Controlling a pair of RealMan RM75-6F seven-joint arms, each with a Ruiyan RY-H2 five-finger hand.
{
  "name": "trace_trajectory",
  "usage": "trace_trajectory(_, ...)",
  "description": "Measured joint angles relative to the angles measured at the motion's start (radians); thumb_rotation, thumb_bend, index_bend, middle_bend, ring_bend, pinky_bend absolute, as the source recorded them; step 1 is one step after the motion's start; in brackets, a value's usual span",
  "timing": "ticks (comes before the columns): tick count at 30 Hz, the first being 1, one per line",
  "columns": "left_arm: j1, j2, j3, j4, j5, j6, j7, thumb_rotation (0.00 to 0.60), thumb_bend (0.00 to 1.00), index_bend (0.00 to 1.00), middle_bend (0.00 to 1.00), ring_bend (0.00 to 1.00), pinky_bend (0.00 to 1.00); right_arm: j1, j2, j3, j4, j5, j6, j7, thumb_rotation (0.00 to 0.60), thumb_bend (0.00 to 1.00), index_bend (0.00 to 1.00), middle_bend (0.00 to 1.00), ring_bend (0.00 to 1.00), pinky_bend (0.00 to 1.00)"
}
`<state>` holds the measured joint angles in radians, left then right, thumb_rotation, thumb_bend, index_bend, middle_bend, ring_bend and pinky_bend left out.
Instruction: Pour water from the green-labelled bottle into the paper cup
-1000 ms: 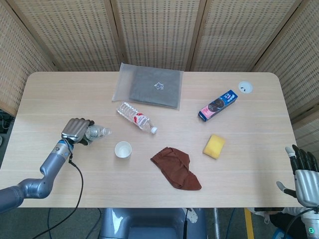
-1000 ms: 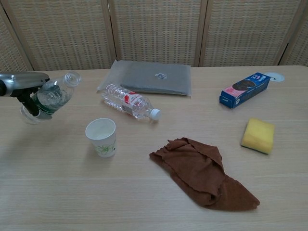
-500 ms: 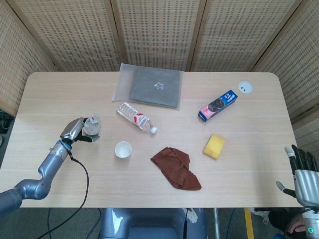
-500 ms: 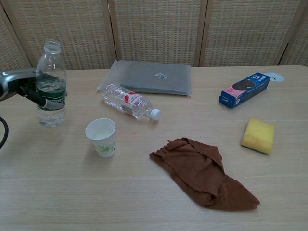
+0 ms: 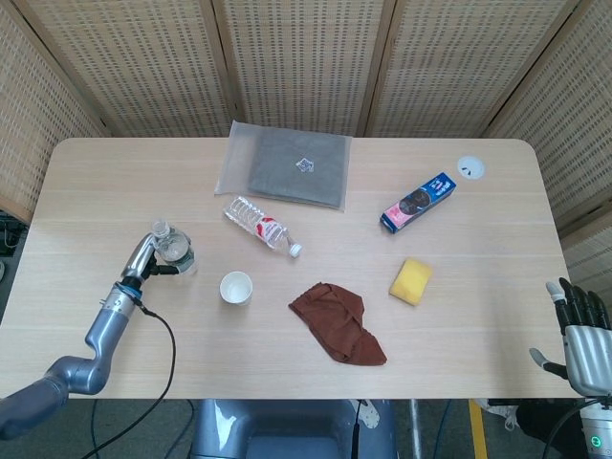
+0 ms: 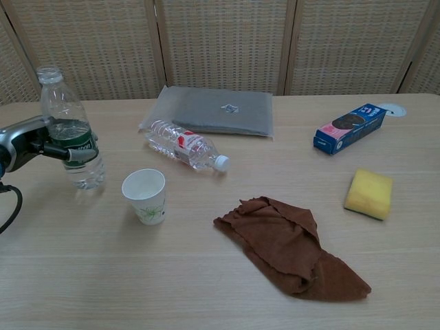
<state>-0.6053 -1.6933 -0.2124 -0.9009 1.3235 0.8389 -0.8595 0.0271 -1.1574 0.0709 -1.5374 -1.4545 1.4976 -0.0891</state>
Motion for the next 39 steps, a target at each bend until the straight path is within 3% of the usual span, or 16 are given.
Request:
trace_trajectory(7,0.002,-0.052,0.010,0.075,0.018,0.017,-0.072,0.600,0.57,0.67,0.48,0.34,0.37,0.001,-0.002,0.000,0.003,0.004,-0.004,-0.003,0.600,0.00,0.00,0.00,0.00,0.00)
trace_trajectory(19,-0.007,-0.077,0.047,0.143,0.062,0.021,-0.121,0.600,0.46,0.51,0.34,0.32,0.28,0.002,-0.004,-0.002,0.002,0.002,-0.006,-0.011,0.600,0.00,0.00,0.00,0.00,0.00)
trace_trajectory(24,-0.007,-0.078,0.058,0.149,0.067,0.017,-0.138,0.600,0.44,0.38,0.25,0.22,0.23,0.002,-0.003,-0.002,0.000,0.002,-0.005,-0.010,0.600,0.00,0.00,0.00,0.00,0.00)
trace_trajectory(30,-0.005,-0.070,0.066,0.150,0.078,0.022,-0.183,0.600,0.27,0.16,0.16,0.13,0.16,0.001,-0.002,-0.002,-0.001,0.001,-0.003,-0.007,0.600,0.00,0.00,0.00,0.00,0.00)
trace_trajectory(39,-0.001,-0.019,0.095,0.129,0.116,0.045,-0.222,0.600,0.21,0.01,0.09,0.10,0.15,-0.004,0.006,-0.004,-0.011,-0.007,0.007,0.003,0.600,0.00,0.00,0.00,0.00,0.00)
